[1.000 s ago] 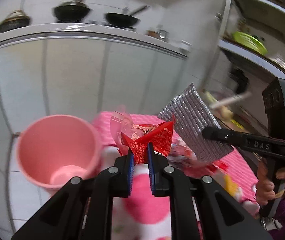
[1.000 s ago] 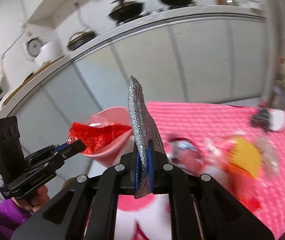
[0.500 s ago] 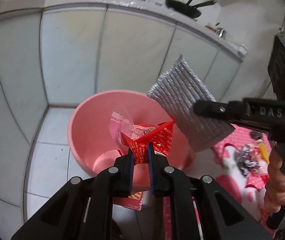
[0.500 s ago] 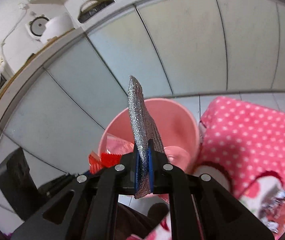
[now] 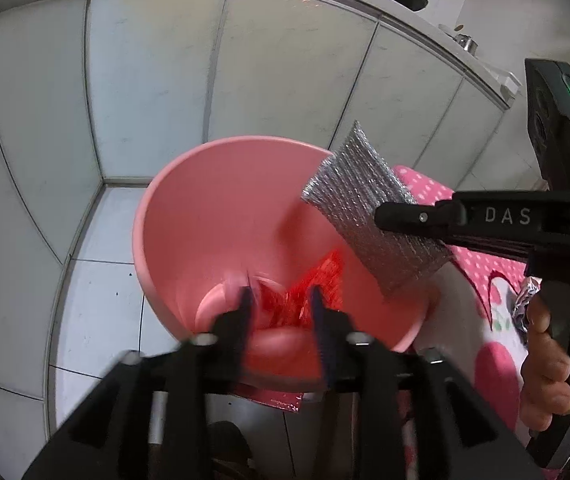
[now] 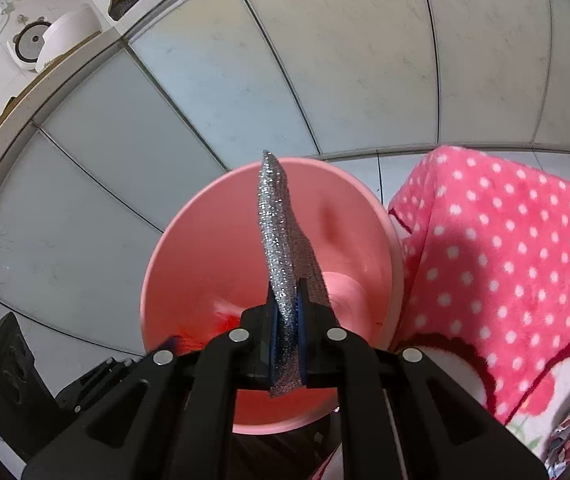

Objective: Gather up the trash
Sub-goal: 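Carry both items over the pink bucket and open the left tool to drop the red mesh, then open the right tool to drop the silver mesh cloth into the bucket, then move both open tools back over the trash on the table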

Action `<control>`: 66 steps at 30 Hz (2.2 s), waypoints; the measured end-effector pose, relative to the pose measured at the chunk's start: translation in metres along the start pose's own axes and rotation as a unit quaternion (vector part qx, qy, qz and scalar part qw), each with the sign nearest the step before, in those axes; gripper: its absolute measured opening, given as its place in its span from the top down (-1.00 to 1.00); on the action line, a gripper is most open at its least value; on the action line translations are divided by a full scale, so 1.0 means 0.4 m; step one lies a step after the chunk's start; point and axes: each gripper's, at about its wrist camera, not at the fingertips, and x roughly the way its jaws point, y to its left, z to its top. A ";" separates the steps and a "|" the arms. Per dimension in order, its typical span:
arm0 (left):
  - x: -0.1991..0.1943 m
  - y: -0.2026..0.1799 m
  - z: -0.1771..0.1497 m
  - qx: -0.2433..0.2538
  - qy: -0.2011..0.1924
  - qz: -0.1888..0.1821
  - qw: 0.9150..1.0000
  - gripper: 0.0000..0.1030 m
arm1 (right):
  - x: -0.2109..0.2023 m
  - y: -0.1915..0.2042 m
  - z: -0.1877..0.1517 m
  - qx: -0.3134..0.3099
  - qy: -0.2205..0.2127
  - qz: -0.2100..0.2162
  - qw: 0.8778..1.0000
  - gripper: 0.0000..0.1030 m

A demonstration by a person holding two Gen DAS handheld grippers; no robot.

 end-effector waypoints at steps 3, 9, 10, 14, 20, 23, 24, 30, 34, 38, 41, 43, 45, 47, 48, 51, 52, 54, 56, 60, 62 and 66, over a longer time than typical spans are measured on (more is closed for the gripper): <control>-0.008 0.008 0.003 -0.007 -0.005 -0.001 1.000 0.10 | 0.009 0.000 -0.001 0.002 0.006 0.008 1.000 0.79; -0.038 0.006 0.004 -0.008 -0.016 -0.007 1.000 0.09 | -0.011 0.016 -0.005 -0.015 -0.008 0.012 1.000 0.35; -0.045 0.006 0.004 -0.009 -0.018 -0.007 1.000 0.09 | -0.018 0.017 -0.008 -0.018 -0.010 0.011 1.000 0.35; -0.071 0.005 0.003 -0.010 -0.029 -0.007 1.000 0.09 | -0.058 0.022 -0.025 -0.030 -0.024 0.011 0.999 0.35; -0.110 -0.014 0.008 -0.008 -0.037 -0.012 0.999 0.10 | -0.146 0.001 -0.067 -0.045 -0.047 0.005 0.998 0.35; -0.130 -0.034 0.007 -0.010 -0.039 -0.020 0.999 0.09 | -0.194 -0.012 -0.089 -0.047 -0.059 -0.001 0.997 0.35; -0.136 -0.042 0.008 -0.015 -0.038 -0.027 0.999 0.10 | -0.211 -0.018 -0.097 -0.047 -0.063 -0.002 0.997 0.35; -0.169 -0.107 0.010 -0.013 -0.033 -0.051 0.998 0.10 | -0.313 -0.064 -0.150 -0.042 -0.084 -0.012 0.996 0.35; -0.193 -0.162 0.003 0.008 -0.033 -0.060 0.998 0.10 | -0.373 -0.097 -0.203 -0.039 -0.094 -0.022 0.995 0.35; -0.212 -0.217 -0.005 0.040 -0.034 -0.068 0.996 0.10 | -0.423 -0.131 -0.257 -0.029 -0.102 -0.025 0.994 0.35; -0.233 -0.261 -0.018 0.070 -0.042 -0.069 0.994 0.10 | -0.463 -0.160 -0.303 -0.028 -0.112 -0.035 0.993 0.35; -0.244 -0.288 -0.026 0.085 -0.043 -0.078 0.992 0.09 | -0.486 -0.175 -0.327 -0.026 -0.118 -0.043 0.992 0.35; -0.246 -0.315 -0.031 0.096 -0.043 -0.085 0.991 0.10 | -0.517 -0.199 -0.356 -0.021 -0.128 -0.058 0.990 0.35; -0.249 -0.339 -0.040 0.108 -0.041 -0.089 0.989 0.10 | -0.545 -0.223 -0.382 -0.013 -0.135 -0.070 0.988 0.35; -0.250 -0.348 -0.045 0.114 -0.040 -0.092 0.988 0.10 | -0.557 -0.235 -0.394 -0.009 -0.138 -0.075 0.988 0.35; -0.245 -0.378 -0.058 0.129 -0.034 -0.099 0.986 0.10 | -0.589 -0.265 -0.424 0.001 -0.148 -0.091 0.985 0.35; -0.242 -0.389 -0.062 0.134 -0.032 -0.102 0.985 0.10 | -0.596 -0.275 -0.430 0.003 -0.150 -0.096 0.984 0.35; -0.239 -0.411 -0.071 0.146 -0.030 -0.106 0.983 0.10 | -0.612 -0.297 -0.449 0.010 -0.155 -0.108 0.982 0.35; -0.229 -0.434 -0.078 0.156 -0.023 -0.112 0.981 0.10 | -0.626 -0.323 -0.466 0.022 -0.158 -0.116 0.980 0.35; -0.205 -0.480 -0.085 0.166 -0.007 -0.122 0.978 0.09 | -0.647 -0.380 -0.485 0.051 -0.164 -0.126 0.977 0.35; -0.190 -0.506 -0.088 0.170 0.003 -0.129 0.977 0.09 | -0.659 -0.411 -0.494 0.064 -0.168 -0.133 0.975 0.35; -0.151 -0.566 -0.087 0.184 0.017 -0.132 0.974 0.09 | -0.678 -0.467 -0.508 0.087 -0.175 -0.146 0.970 0.35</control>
